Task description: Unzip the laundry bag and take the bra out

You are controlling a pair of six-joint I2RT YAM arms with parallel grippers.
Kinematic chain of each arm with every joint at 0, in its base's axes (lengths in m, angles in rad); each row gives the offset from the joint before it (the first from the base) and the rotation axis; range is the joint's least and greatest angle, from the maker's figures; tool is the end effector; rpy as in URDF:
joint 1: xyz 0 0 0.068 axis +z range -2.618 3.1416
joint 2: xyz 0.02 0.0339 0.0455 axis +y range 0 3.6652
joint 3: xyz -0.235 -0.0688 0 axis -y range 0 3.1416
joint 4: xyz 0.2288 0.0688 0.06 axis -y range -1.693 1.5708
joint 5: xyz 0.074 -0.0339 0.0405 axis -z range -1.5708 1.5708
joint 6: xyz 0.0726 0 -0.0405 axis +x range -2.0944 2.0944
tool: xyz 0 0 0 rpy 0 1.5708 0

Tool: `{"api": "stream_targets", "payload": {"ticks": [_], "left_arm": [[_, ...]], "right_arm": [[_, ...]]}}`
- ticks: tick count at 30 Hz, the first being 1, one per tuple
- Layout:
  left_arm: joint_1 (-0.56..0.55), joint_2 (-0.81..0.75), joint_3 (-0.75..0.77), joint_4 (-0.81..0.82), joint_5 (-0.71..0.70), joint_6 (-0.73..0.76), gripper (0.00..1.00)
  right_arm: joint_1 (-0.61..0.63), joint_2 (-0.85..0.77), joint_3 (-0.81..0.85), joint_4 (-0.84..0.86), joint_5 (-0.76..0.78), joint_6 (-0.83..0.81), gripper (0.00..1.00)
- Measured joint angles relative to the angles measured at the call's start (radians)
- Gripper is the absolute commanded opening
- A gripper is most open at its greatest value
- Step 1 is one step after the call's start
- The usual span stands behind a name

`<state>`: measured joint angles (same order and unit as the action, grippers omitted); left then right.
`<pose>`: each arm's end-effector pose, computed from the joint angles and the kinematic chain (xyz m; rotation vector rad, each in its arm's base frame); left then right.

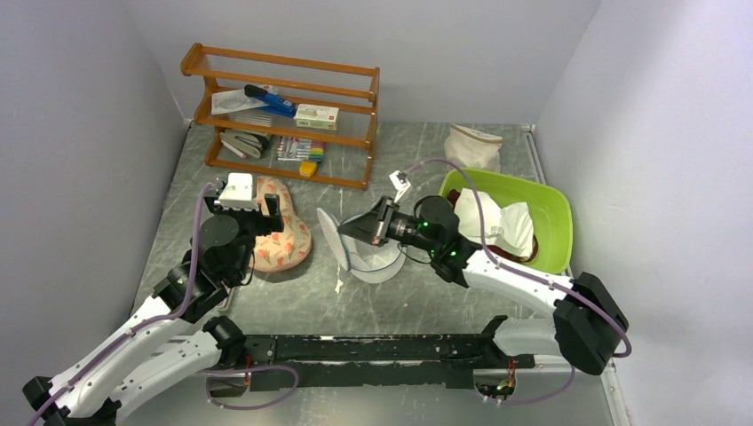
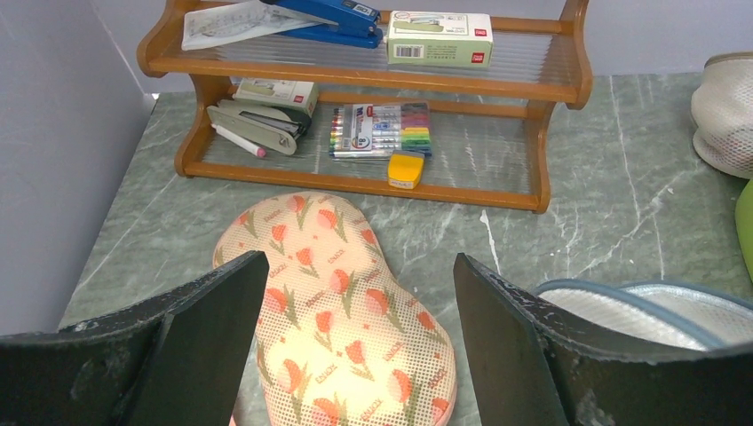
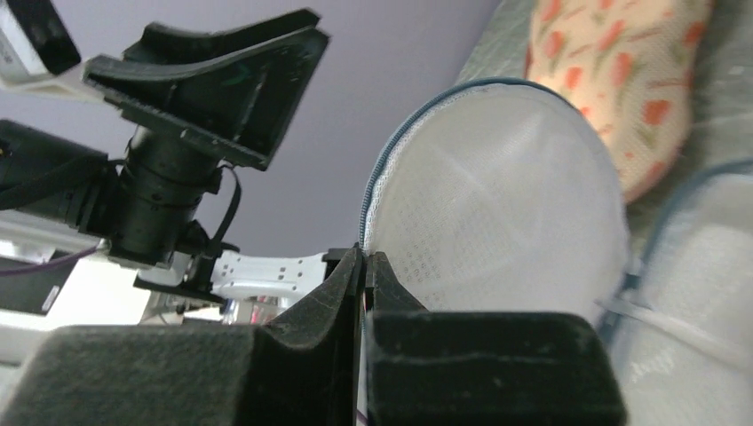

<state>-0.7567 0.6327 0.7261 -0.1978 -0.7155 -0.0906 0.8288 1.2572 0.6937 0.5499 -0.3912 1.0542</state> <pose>0.1641 -0.0895 0.3201 0.0136 1.6497 -0.0461 0.1918 0.2502 0.2636 -0.1520 1.8887 1.6999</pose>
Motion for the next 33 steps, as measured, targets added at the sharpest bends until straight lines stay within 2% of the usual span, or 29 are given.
{"api": "stream_targets", "payload": {"ticks": [8,19,33], "left_arm": [[0.0,0.011,0.0,0.0,0.005,0.0,0.88],[0.0,0.036,0.0,0.0,0.013,0.0,0.88],[0.0,0.039,0.0,0.0,0.013,0.0,0.88]], "right_arm": [[-0.155,-0.136,-0.187,0.0,0.013,0.064,0.0],[-0.312,-0.219,-0.327,-0.048,-0.002,0.086,0.04],[-0.45,-0.259,-0.378,-0.274,0.042,-0.065,0.04]]}}
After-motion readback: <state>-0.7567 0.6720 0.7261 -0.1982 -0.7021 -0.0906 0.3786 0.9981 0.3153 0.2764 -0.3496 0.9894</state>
